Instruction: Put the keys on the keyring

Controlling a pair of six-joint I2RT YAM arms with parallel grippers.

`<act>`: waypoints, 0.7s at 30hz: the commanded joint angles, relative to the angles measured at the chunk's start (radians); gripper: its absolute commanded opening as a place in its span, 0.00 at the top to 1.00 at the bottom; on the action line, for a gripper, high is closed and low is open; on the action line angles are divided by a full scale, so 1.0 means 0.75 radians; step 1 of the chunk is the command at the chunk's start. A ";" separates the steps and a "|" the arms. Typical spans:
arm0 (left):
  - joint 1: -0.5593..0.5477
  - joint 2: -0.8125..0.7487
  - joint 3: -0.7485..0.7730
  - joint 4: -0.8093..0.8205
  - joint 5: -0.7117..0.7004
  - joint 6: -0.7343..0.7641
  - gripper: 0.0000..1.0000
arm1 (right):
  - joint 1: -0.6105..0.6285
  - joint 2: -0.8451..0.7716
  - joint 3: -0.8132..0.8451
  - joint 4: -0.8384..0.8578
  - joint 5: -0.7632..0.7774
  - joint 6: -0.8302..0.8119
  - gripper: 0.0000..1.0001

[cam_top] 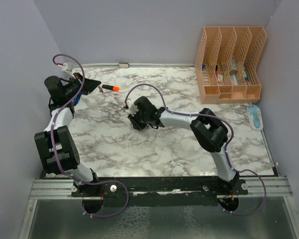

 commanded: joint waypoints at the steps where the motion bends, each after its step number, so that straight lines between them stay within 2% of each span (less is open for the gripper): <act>1: 0.013 0.002 -0.019 0.043 0.041 -0.010 1.00 | 0.001 -0.081 -0.134 -0.033 -0.066 0.059 0.74; 9: 0.013 -0.004 -0.019 0.043 0.038 -0.021 1.00 | 0.001 -0.385 -0.458 -0.058 -0.155 0.155 0.75; 15: 0.013 0.000 -0.022 0.052 0.036 -0.028 1.00 | 0.001 -0.625 -0.527 -0.111 -0.121 0.201 0.72; 18: 0.012 -0.006 -0.031 0.059 0.029 -0.024 1.00 | 0.002 -0.644 -0.504 -0.083 -0.044 0.205 0.71; 21: 0.011 -0.005 -0.036 0.060 0.027 -0.023 1.00 | 0.002 -0.567 -0.460 -0.045 -0.007 0.185 0.71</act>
